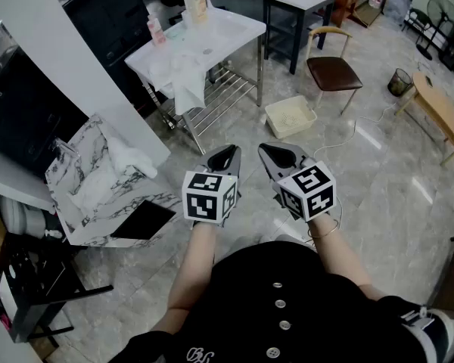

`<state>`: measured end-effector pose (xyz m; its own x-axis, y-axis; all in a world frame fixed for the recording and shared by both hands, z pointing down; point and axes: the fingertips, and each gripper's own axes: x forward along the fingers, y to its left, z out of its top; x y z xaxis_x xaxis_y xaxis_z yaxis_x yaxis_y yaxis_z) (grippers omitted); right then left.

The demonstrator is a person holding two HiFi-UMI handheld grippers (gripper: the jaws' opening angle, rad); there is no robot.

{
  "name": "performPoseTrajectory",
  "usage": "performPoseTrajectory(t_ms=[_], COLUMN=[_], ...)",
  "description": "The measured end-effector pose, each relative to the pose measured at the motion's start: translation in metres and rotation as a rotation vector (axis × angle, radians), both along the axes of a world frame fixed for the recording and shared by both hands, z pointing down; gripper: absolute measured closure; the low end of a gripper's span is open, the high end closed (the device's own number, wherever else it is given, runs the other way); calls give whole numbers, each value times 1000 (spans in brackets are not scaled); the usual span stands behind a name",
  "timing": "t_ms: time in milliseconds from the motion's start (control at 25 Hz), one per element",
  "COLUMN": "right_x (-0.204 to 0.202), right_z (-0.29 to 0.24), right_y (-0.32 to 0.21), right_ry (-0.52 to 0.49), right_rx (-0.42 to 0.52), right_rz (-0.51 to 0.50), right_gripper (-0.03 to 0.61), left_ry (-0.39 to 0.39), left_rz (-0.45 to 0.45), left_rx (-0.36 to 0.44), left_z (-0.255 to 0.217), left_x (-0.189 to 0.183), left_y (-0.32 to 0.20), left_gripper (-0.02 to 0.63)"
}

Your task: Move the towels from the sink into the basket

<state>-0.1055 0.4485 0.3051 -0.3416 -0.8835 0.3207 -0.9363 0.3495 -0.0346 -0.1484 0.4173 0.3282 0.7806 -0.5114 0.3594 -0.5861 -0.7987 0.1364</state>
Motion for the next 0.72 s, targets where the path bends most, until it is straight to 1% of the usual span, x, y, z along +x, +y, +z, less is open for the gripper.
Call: performPoseTrajectory(t_ms=[120,360,600,720], right_x=[0,4,9,9], right_z=[3,12,15,11], right_y=[0,-2,-3,-4], right_ry=[4,1,0,-25], right_rx=[-3,-26,-40,-26], right_rz=[-7,-8,-14,-24], right_gripper=[577,577,578,577], left_ry=[-13,14,5,18], left_rz=[2,1,9,13], left_rx=[-3,-55,-56,-63], left_z=[3,10,11,11], left_x=[2,3,9,13], left_y=[0,1,0,0], left_gripper=[586,589,592,592])
